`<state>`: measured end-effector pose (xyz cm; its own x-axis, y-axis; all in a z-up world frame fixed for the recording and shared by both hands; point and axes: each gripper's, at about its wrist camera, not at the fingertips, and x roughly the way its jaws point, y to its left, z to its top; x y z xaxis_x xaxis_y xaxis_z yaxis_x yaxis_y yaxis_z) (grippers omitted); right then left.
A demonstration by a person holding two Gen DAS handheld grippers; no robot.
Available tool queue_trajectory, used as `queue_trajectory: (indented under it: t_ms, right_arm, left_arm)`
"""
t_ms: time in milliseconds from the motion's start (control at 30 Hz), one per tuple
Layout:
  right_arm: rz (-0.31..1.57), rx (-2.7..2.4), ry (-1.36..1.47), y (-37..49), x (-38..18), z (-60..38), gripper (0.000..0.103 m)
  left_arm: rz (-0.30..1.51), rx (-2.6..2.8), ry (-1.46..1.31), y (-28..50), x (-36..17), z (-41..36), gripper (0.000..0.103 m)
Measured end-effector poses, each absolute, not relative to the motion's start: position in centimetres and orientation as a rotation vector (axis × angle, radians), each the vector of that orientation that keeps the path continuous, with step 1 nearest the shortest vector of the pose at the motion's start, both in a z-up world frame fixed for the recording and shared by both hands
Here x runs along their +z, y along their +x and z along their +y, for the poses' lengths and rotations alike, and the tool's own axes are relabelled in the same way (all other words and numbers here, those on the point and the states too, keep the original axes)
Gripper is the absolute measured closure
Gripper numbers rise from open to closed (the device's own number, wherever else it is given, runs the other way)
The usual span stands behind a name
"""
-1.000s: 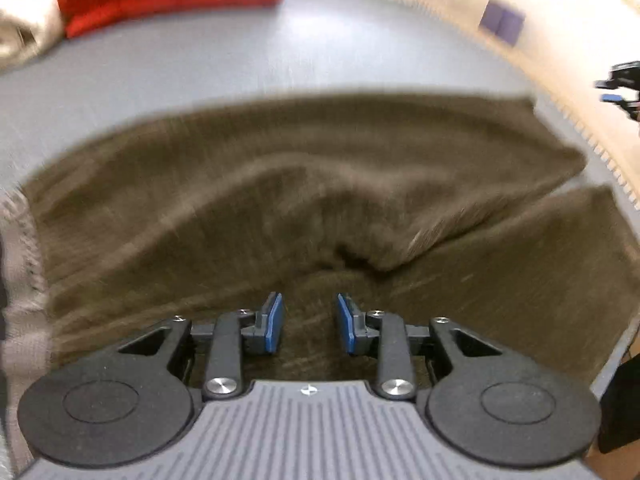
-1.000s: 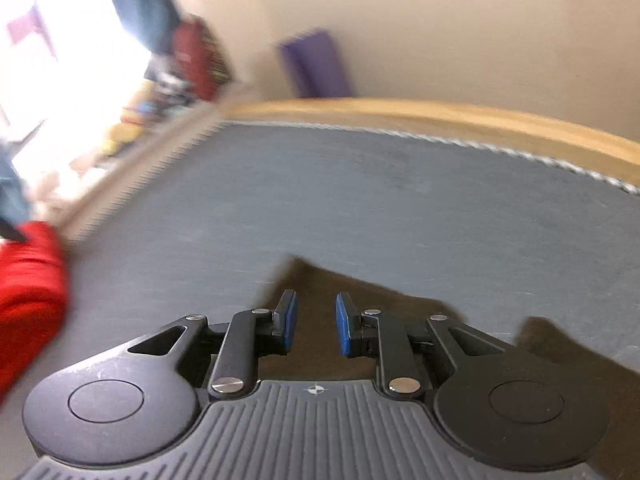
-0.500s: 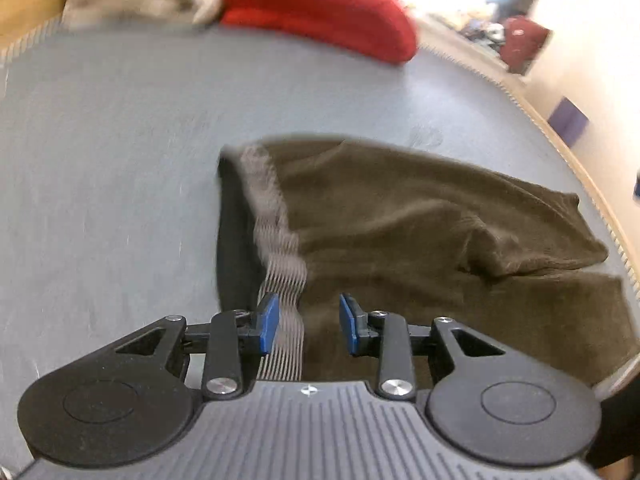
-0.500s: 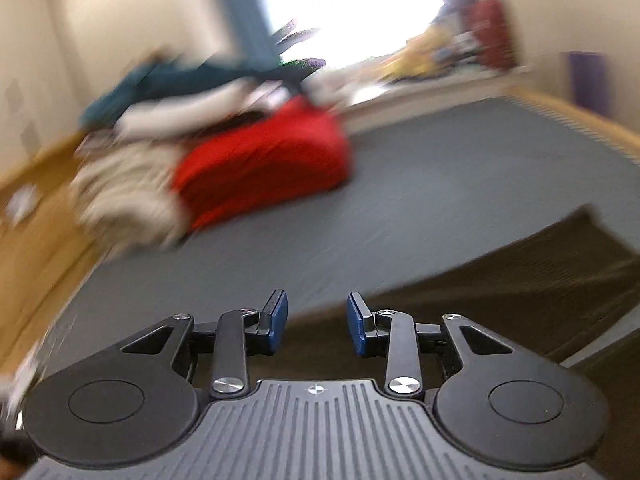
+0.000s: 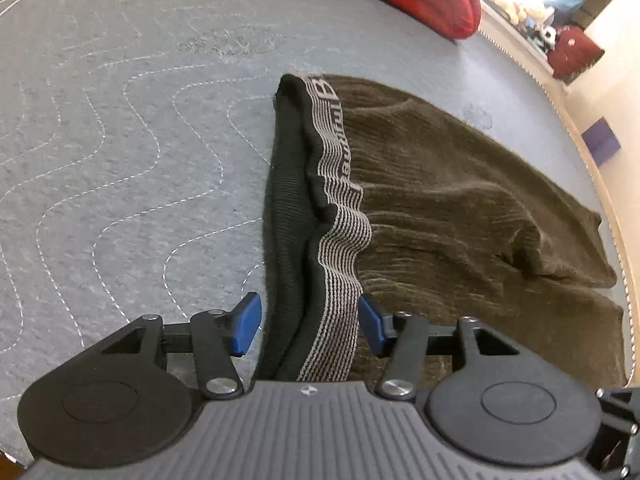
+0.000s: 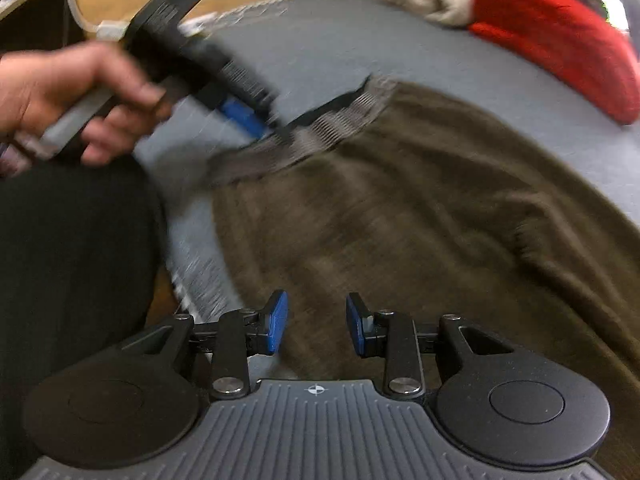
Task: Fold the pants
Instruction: 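Grasp the grey waistband with the left tool while the right tool grasps its edge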
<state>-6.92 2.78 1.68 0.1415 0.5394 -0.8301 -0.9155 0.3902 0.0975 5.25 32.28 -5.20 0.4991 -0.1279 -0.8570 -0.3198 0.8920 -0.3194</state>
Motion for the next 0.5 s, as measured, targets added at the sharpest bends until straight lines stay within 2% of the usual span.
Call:
queue_trajectory:
  t_ms: [233,367,433,500]
  right_arm:
    - [0.979,1.199,-0.616,-8.4,-1.0,2.3,0.061]
    - [0.954,1.217,-0.7,-9.0,-2.4,2.3,0.061]
    - [0.91,1.221,-0.762,-9.7,-2.5,2.4,0.062]
    - [0.851,1.226,-0.815,-10.4,-2.3,2.4,0.082]
  left_arm:
    - [1.119,0.107,-0.477,6.1,-6.4,32.3,0.043]
    - [1.138,0.081,-0.489,6.4,-7.0,32.2,0.043]
    - [1.135,0.073,-0.47,6.5,-6.9,31.8,0.055]
    - [1.12,0.077,-0.429,6.4,-6.6,31.2,0.073]
